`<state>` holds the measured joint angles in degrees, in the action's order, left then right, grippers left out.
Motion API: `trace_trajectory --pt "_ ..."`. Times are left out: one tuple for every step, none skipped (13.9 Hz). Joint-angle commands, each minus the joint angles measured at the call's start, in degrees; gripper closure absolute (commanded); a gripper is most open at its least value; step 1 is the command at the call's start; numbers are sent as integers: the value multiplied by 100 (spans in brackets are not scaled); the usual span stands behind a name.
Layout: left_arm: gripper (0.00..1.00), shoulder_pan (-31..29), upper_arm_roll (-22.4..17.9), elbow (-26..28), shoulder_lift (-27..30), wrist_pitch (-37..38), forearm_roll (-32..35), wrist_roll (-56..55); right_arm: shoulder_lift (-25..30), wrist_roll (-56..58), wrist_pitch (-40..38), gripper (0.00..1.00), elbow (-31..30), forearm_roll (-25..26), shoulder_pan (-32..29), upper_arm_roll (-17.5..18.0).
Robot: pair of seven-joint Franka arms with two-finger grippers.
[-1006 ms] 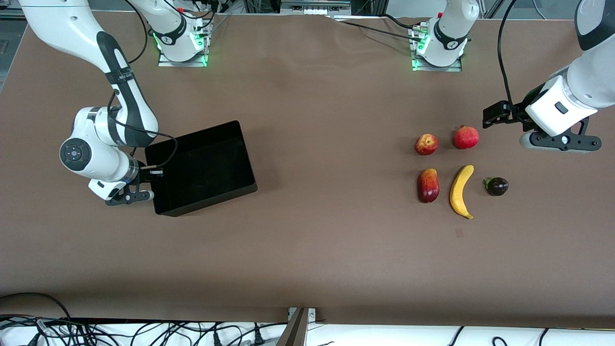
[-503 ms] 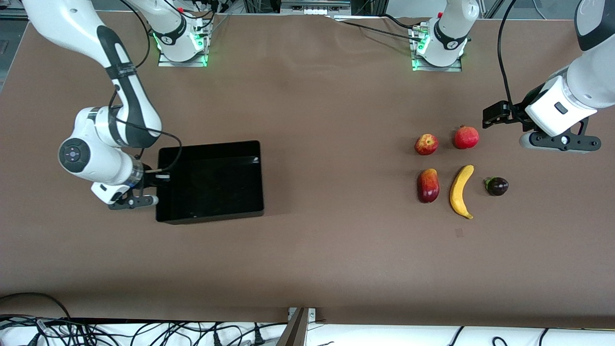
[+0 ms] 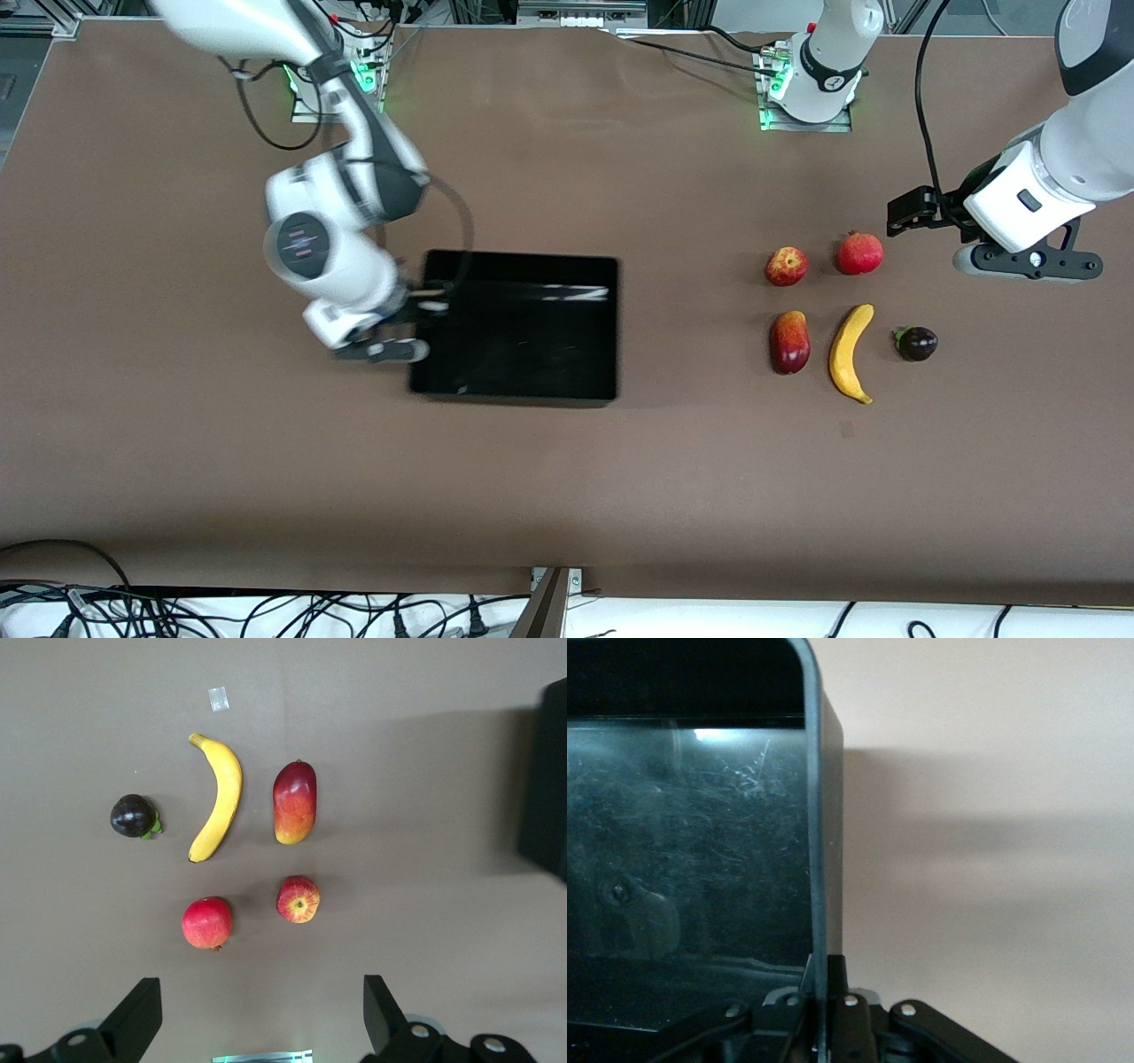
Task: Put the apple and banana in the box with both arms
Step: 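Slide the black box with the right gripper toward the fruit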
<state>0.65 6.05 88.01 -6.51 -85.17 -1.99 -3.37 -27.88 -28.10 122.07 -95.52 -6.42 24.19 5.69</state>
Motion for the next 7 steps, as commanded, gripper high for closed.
trace_trajectory --pt "0 6 -7 -188 -132 133 -144 12 -664 -511 -69 100 927 -359 715 -42" --pt "0 23 -7 -188 -149 124 -179 -5 -875 -809 9 100 1130 -395 997 -59" --pt "0 41 -7 -188 -149 124 -223 -5 -1051 -1090 201 100 1254 -361 1243 -77" --pt "0 76 10 -179 -167 124 -214 -14 -1175 -1249 447 100 1263 -334 1429 -86" --pt "0 137 10 -188 -262 124 -214 -49 -1263 -1294 632 100 1264 -316 1561 -86" --pt "0 155 10 -197 -298 124 -206 -49 -1342 -1330 704 100 1264 -290 1667 -103" --pt "0 138 10 -144 -307 124 -223 -6 -1421 -1374 739 100 1264 -220 1737 -138"
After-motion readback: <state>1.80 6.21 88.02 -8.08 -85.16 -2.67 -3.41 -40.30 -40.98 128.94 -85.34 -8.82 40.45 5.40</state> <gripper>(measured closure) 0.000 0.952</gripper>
